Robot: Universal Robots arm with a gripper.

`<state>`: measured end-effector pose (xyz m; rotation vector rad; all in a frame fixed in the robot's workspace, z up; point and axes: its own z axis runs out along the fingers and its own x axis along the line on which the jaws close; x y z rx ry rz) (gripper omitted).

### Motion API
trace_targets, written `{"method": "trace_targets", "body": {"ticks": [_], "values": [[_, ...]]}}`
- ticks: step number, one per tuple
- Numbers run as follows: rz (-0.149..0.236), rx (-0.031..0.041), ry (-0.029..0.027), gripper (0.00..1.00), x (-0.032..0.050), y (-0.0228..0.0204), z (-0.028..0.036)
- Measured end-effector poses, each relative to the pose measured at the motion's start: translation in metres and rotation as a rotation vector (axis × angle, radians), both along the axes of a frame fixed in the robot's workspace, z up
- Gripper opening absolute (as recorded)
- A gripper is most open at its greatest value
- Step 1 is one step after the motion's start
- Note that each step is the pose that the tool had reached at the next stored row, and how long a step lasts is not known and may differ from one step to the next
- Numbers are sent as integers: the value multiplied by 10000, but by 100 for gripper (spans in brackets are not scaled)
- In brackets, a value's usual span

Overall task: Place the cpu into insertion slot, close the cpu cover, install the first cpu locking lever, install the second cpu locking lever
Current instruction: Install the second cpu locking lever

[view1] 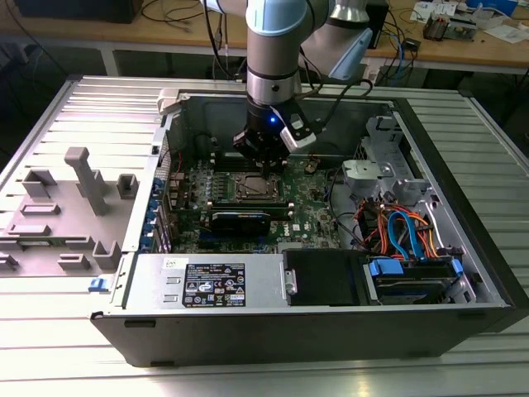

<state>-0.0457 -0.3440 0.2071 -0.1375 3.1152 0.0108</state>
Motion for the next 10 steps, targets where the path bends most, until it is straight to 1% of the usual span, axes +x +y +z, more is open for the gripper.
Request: {"method": "trace_targets", "body": {"ticks": [4,8,10], "values": [[1,-1,0,11,0,-23,1],[1,0,0,11,0,-66,1],[1,0,0,11,0,-97,0]]}}
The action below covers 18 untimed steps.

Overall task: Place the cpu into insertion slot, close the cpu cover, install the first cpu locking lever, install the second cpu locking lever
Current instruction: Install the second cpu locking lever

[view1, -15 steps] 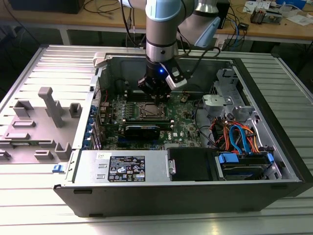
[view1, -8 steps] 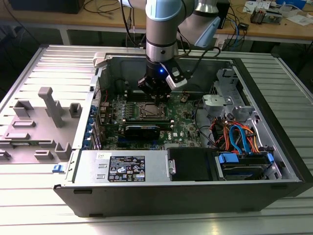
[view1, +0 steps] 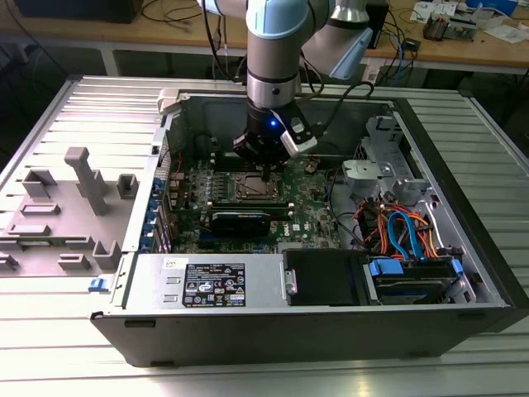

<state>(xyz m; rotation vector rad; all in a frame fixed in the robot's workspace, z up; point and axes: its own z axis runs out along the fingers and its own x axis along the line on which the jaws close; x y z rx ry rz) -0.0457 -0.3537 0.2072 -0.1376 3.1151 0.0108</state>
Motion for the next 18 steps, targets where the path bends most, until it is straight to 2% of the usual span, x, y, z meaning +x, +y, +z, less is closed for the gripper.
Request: {"method": "trace_targets", "body": {"ticks": [3,18], "values": [[-2,0,0,11,-1,-13,0],[-1,-3,2,11,-1,-18,10]]}}
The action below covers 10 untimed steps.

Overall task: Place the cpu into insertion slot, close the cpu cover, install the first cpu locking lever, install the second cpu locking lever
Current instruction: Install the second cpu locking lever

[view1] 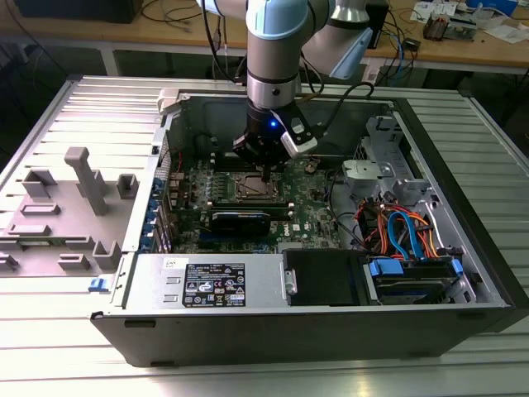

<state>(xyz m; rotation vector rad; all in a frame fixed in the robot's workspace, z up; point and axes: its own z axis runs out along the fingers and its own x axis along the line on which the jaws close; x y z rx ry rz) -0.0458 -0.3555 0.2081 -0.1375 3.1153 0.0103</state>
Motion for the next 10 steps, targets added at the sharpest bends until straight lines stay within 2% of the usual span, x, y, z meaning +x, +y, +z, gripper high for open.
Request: {"method": "trace_targets", "body": {"ticks": [5,8,10], "values": [[0,3,-1,11,1,0,91],[3,-3,-1,11,2,-9,94],[1,-2,-2,11,1,-36,93]]}}
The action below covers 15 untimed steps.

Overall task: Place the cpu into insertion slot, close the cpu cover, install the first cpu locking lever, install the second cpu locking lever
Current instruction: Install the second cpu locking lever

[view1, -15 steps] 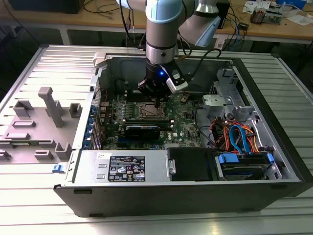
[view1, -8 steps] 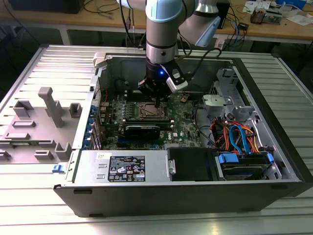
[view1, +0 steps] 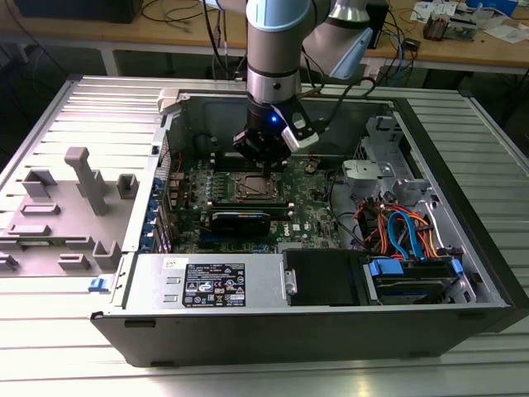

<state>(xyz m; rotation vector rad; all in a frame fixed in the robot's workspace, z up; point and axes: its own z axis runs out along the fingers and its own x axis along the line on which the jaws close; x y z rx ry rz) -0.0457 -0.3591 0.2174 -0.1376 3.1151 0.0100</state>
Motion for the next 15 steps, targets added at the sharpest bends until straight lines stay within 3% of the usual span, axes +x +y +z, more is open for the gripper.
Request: {"method": "trace_targets", "body": {"ticks": [7,11,14,15], "values": [[0,-1,0,11,0,-101,0],[-2,-2,1,11,-1,-112,15],[0,-19,0,11,0,-112,94],[-2,-44,-1,11,1,-112,95]]}}
